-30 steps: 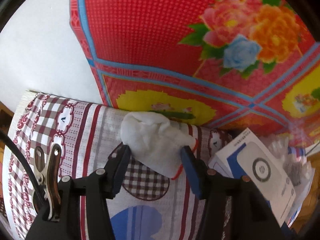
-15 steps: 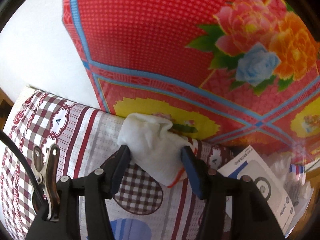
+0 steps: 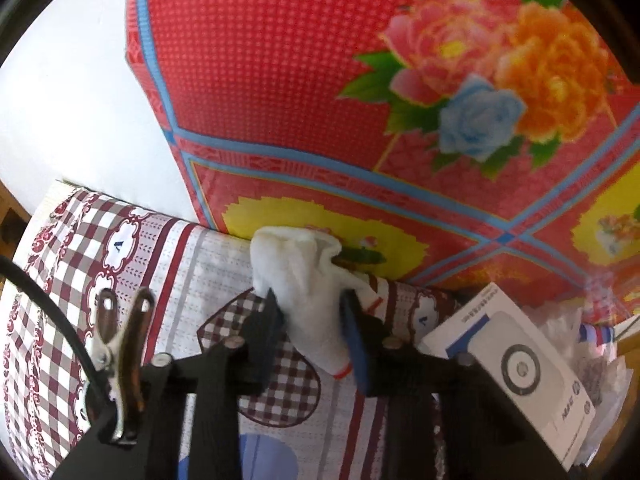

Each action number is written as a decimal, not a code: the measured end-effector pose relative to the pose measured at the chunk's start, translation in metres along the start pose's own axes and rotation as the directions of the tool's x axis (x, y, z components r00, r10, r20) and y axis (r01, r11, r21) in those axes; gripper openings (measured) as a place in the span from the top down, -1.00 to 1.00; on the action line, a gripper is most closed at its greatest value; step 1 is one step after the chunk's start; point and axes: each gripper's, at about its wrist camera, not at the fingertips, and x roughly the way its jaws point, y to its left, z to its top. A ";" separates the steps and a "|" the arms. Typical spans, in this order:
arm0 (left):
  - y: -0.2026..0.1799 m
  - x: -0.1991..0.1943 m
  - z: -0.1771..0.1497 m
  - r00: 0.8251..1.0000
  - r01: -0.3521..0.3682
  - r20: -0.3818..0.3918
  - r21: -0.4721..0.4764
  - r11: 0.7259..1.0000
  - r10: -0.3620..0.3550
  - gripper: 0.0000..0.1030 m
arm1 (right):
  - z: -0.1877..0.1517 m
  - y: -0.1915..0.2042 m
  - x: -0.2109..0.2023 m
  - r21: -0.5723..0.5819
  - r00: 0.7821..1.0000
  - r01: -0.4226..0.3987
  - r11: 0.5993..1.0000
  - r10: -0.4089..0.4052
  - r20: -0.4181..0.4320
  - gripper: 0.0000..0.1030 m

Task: Collect trash
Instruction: 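Grasp the white tissue with the left gripper while the right gripper grasps the blue-white box, then carry the tissue and the blue-white box with both grippers over the red bucket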

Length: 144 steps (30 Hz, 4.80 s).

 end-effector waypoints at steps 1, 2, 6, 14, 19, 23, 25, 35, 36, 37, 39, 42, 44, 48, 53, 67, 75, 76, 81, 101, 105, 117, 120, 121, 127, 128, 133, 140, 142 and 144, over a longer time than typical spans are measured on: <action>0.001 -0.001 -0.001 1.000 0.008 -0.003 0.001 1.000 -0.008 0.51 | 0.000 -0.001 0.000 0.005 1.000 -0.005 1.000 0.005 0.002 0.15; 0.002 -0.002 -0.001 1.000 0.019 -0.005 0.002 1.000 -0.019 0.53 | 0.000 -0.002 0.000 0.010 1.000 -0.010 1.000 0.009 0.004 0.16; 0.007 -0.010 -0.007 0.999 0.049 -0.008 0.011 0.999 -0.049 0.55 | -0.002 -0.002 0.000 0.013 0.999 -0.034 0.999 0.034 0.015 0.41; 0.022 -0.036 -0.021 0.997 0.077 -0.010 0.033 0.996 -0.077 0.55 | -0.008 0.006 -0.008 -0.010 0.998 -0.023 1.000 0.024 0.053 0.75; 0.038 -0.063 -0.029 0.996 0.081 0.015 0.077 0.994 -0.083 0.55 | -0.011 0.012 -0.016 -0.017 0.996 -0.022 1.000 0.023 0.082 0.84; 0.053 -0.081 -0.035 0.996 0.091 0.017 0.091 0.992 -0.093 0.55 | -0.014 0.017 -0.025 -0.020 0.994 -0.041 0.999 0.043 0.099 0.85; 0.056 -0.089 -0.037 0.995 0.096 0.014 0.097 0.991 -0.098 0.55 | -0.016 0.019 -0.029 -0.028 0.993 -0.053 0.998 0.055 0.102 0.85; 0.069 -0.112 -0.053 0.996 0.091 -0.001 0.134 0.987 -0.092 0.55 | -0.040 0.037 -0.032 -0.060 0.993 -0.086 0.995 0.090 0.074 0.85; 0.070 -0.111 -0.053 0.996 0.093 -0.003 0.133 0.987 -0.093 0.55 | -0.042 0.037 -0.032 -0.060 0.993 -0.084 0.995 0.088 0.073 0.85; 0.072 -0.112 -0.055 0.996 0.093 -0.005 0.133 0.987 -0.093 0.55 | -0.043 0.037 -0.031 -0.061 0.994 -0.082 0.995 0.086 0.069 0.85; 0.076 -0.114 -0.055 0.996 0.093 -0.008 0.132 0.987 -0.093 0.55 | -0.045 0.035 -0.028 -0.053 0.996 -0.064 0.997 0.067 0.063 0.83; 0.080 -0.113 -0.057 0.995 0.096 -0.012 0.131 0.987 -0.095 0.55 | -0.045 0.030 -0.021 -0.014 0.997 -0.058 0.998 0.059 0.044 0.63; 0.082 -0.116 -0.058 0.995 0.097 -0.011 0.135 0.986 -0.096 0.55 | -0.044 0.027 -0.019 0.003 0.997 -0.061 0.998 0.061 0.043 0.51; 0.087 -0.120 -0.060 0.995 0.101 -0.006 0.141 0.985 -0.101 0.55 | -0.039 0.029 -0.016 0.009 0.997 -0.045 0.999 0.044 0.058 0.44; 0.094 -0.127 -0.062 0.994 0.107 -0.003 0.150 0.983 -0.108 0.55 | -0.029 0.025 -0.002 0.077 0.999 -0.022 0.997 0.018 0.051 0.43; 0.127 -0.157 -0.074 0.990 0.133 0.031 0.152 0.979 -0.139 0.55 | -0.045 0.063 -0.022 0.005 0.991 -0.039 0.999 0.038 0.132 0.87; 0.143 -0.177 -0.088 0.988 0.138 0.047 0.151 0.979 -0.147 0.55 | -0.072 0.092 -0.043 -0.056 0.988 -0.055 0.997 0.063 0.141 0.87; 0.145 -0.181 -0.090 0.988 0.135 0.051 0.147 0.980 -0.144 0.55 | -0.074 0.095 -0.045 -0.063 0.988 -0.061 0.996 0.069 0.140 0.87; 0.154 -0.204 -0.097 0.989 0.097 0.099 0.113 0.989 -0.108 0.55 | -0.084 0.115 -0.051 -0.134 0.986 -0.103 0.986 0.119 0.118 0.87; 0.209 -0.286 -0.143 0.968 -0.087 0.221 -0.158 0.984 0.121 0.55 | -0.115 0.203 -0.070 -0.510 0.931 -0.336 0.792 0.363 -0.050 0.87; 0.230 -0.301 -0.153 0.957 -0.113 0.239 -0.219 0.969 0.165 0.55 | -0.120 0.224 -0.065 -0.543 0.912 -0.386 0.746 0.398 -0.100 0.87; 0.290 -0.318 -0.167 0.940 -0.163 0.234 -0.326 0.931 0.247 0.55 | -0.141 0.278 -0.041 -0.608 0.886 -0.450 0.654 0.415 -0.209 0.87; 0.307 -0.320 -0.166 0.939 -0.170 0.229 -0.339 0.925 0.256 0.55 | -0.144 0.294 -0.033 -0.596 0.877 -0.471 0.651 0.418 -0.236 0.87; 0.312 -0.320 -0.166 0.938 -0.173 0.228 -0.343 0.923 0.260 0.55 | -0.145 0.298 -0.032 -0.598 0.875 -0.475 0.646 0.419 -0.243 0.87; 0.357 -0.319 -0.163 0.941 -0.170 0.216 -0.362 0.917 0.260 0.55 | -0.156 0.338 -0.015 -0.619 0.873 -0.482 0.620 0.404 -0.274 0.87; 0.367 -0.319 -0.162 0.942 -0.171 0.212 -0.365 0.915 0.261 0.55 | -0.156 0.343 -0.012 -0.618 0.872 -0.484 0.620 0.402 -0.280 0.87; 0.401 -0.310 -0.156 0.946 -0.173 0.194 -0.370 0.913 0.258 0.55 | -0.162 0.371 0.012 -0.621 0.872 -0.487 0.615 0.382 -0.306 0.87; 0.446 -0.280 -0.144 0.961 -0.171 0.141 -0.365 0.915 0.236 0.55 | -0.165 0.407 0.052 -0.617 0.878 -0.479 0.624 0.339 -0.338 0.87; 0.455 -0.270 -0.142 0.966 -0.165 0.125 -0.364 0.917 0.224 0.55 | -0.165 0.417 0.066 -0.618 0.879 -0.477 0.625 0.323 -0.352 0.87; 0.466 -0.260 -0.140 0.969 -0.163 0.115 -0.358 0.920 0.216 0.55 | -0.165 0.428 0.082 -0.608 0.876 -0.480 0.632 0.308 -0.371 0.87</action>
